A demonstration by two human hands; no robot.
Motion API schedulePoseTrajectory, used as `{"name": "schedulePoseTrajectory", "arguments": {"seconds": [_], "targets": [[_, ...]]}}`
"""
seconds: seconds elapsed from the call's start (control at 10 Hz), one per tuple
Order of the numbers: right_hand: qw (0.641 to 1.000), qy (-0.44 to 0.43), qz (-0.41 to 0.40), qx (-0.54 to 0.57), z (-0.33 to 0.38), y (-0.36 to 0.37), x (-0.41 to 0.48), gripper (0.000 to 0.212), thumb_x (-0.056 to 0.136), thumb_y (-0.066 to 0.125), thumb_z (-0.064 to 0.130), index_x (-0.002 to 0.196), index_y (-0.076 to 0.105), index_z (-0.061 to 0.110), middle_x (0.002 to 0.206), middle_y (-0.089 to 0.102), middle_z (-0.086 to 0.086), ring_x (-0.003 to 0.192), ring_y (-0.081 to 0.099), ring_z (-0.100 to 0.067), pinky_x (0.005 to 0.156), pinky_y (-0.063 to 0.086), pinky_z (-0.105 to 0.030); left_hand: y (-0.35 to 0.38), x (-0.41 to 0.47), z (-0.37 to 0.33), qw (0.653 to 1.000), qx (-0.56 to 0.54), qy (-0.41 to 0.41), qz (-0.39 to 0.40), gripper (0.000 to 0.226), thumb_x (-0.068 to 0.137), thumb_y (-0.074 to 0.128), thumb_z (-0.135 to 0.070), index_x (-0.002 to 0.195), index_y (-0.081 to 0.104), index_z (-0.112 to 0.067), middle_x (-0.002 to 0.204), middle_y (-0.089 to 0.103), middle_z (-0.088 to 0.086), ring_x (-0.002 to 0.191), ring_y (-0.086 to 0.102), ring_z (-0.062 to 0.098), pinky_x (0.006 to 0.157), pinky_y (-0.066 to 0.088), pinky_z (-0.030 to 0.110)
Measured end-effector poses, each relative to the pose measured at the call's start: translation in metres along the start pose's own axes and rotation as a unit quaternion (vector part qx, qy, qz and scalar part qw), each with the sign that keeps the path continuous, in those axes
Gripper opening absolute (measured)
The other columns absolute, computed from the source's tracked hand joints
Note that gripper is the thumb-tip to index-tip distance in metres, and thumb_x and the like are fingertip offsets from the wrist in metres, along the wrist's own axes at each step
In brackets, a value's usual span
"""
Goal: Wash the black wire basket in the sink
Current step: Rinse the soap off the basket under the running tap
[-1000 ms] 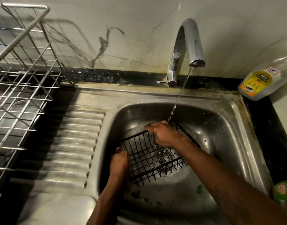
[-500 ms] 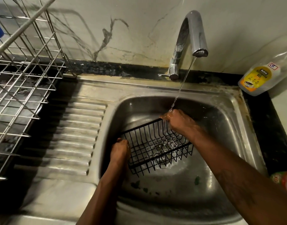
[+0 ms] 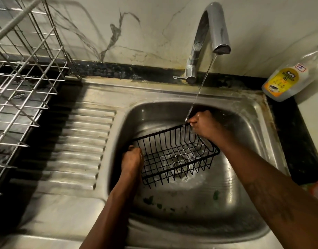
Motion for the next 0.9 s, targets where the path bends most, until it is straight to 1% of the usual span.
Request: {"name": "schedulePoseTrajectory", "arguments": {"seconds": [0.1,0.2,0.3,0.4,0.5,0.6,0.7,0.8,0.9], "targets": [[0.998,-0.010,-0.059,-0.005,-0.002,0.010,-0.020,0.030,0.098,0.050,0.009,0.118,0.068,0.023,0.096,0.066,-0.002,0.077,0.067,-0.020,0.071,0.061,-0.043,0.004,0.006,-0.011,0.998,-0.018,0.059,-0.009,0.038,0.105,0.042,-0.015,0.128,0.056,0.012,0.130,0.058,0.032,0.120,0.057,0.047,0.068,0.056,0.025],[0.993,-0.018,-0.115,0.028,-0.018,0.023,-0.034,0.041,0.098,0.047,0.001,0.133,0.064,0.015,0.128,0.067,-0.009,0.108,0.067,-0.027,0.093,0.056,-0.044,0.010,0.010,-0.028,0.991,0.037,0.132,-0.009,0.040,0.106,0.038,-0.017,0.129,0.056,0.010,0.132,0.058,0.030,0.121,0.057,0.045,0.095,0.052,0.044],[0.940,-0.133,-0.315,-0.008,-0.028,0.021,-0.049,0.039,0.086,0.051,0.000,0.119,0.072,0.007,0.123,0.071,-0.012,0.113,0.066,-0.030,0.097,0.050,-0.039,0.021,0.019,-0.052,0.976,0.106,0.192,-0.016,0.049,0.108,0.034,-0.029,0.123,0.062,0.008,0.124,0.062,0.031,0.118,0.058,0.045,0.101,0.047,0.048],[0.921,-0.161,-0.353,0.026,-0.020,0.031,-0.049,0.022,0.082,0.062,0.002,0.094,0.079,0.010,0.095,0.076,-0.004,0.088,0.068,-0.024,0.079,0.050,-0.030,0.029,0.020,-0.062,0.975,0.113,0.186,-0.046,0.061,0.107,0.031,-0.042,0.113,0.068,0.006,0.116,0.066,0.030,0.115,0.061,0.042,0.101,0.047,0.047],[0.933,0.016,-0.131,0.334,-0.009,0.053,-0.023,0.008,0.088,0.072,0.010,0.085,0.076,0.016,0.082,0.075,-0.003,0.073,0.069,-0.019,0.066,0.054,-0.025,0.050,0.014,-0.063,0.968,0.104,0.222,-0.057,0.064,0.105,0.030,-0.051,0.107,0.070,-0.002,0.113,0.069,0.025,0.112,0.063,0.036,0.101,0.047,0.043],[0.841,0.153,-0.041,0.517,-0.018,0.060,-0.007,0.008,0.092,0.067,0.004,0.094,0.075,0.005,0.085,0.075,-0.013,0.071,0.071,-0.022,0.065,0.059,-0.029,0.058,0.008,-0.061,0.958,0.124,0.252,-0.059,0.060,0.107,0.030,-0.049,0.100,0.070,-0.005,0.109,0.069,0.024,0.108,0.064,0.035,0.096,0.047,0.042],[0.754,0.173,0.037,0.632,-0.013,0.069,-0.004,0.016,0.096,0.059,0.000,0.109,0.068,-0.002,0.096,0.074,-0.017,0.082,0.075,-0.021,0.076,0.063,-0.032,0.063,0.008,-0.062,0.955,0.119,0.263,-0.065,0.061,0.108,0.030,-0.046,0.093,0.071,-0.003,0.106,0.070,0.025,0.106,0.064,0.036,0.095,0.046,0.044],[0.770,0.132,0.150,0.606,0.001,0.088,-0.019,0.020,0.097,0.059,0.003,0.116,0.067,0.003,0.109,0.074,-0.016,0.097,0.074,-0.025,0.086,0.061,-0.040,0.061,0.006,-0.060,0.959,0.102,0.258,-0.061,0.059,0.108,0.031,-0.043,0.098,0.070,0.000,0.113,0.067,0.028,0.113,0.062,0.038,0.099,0.043,0.045],[0.817,0.102,0.242,0.513,0.009,0.086,-0.022,0.021,0.097,0.061,0.005,0.117,0.069,0.005,0.113,0.074,-0.015,0.103,0.073,-0.026,0.086,0.060,-0.044,0.058,0.002,-0.060,0.956,0.092,0.271,-0.071,0.058,0.109,0.032,-0.039,0.102,0.069,0.004,0.115,0.066,0.029,0.113,0.060,0.038,0.098,0.041,0.045]]}}
Point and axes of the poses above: each hand's wrist, its own x-axis towards the middle knuckle, its own y-axis out of the palm, z = x × y, the point moved 4 cm from there along x, towards the middle knuckle
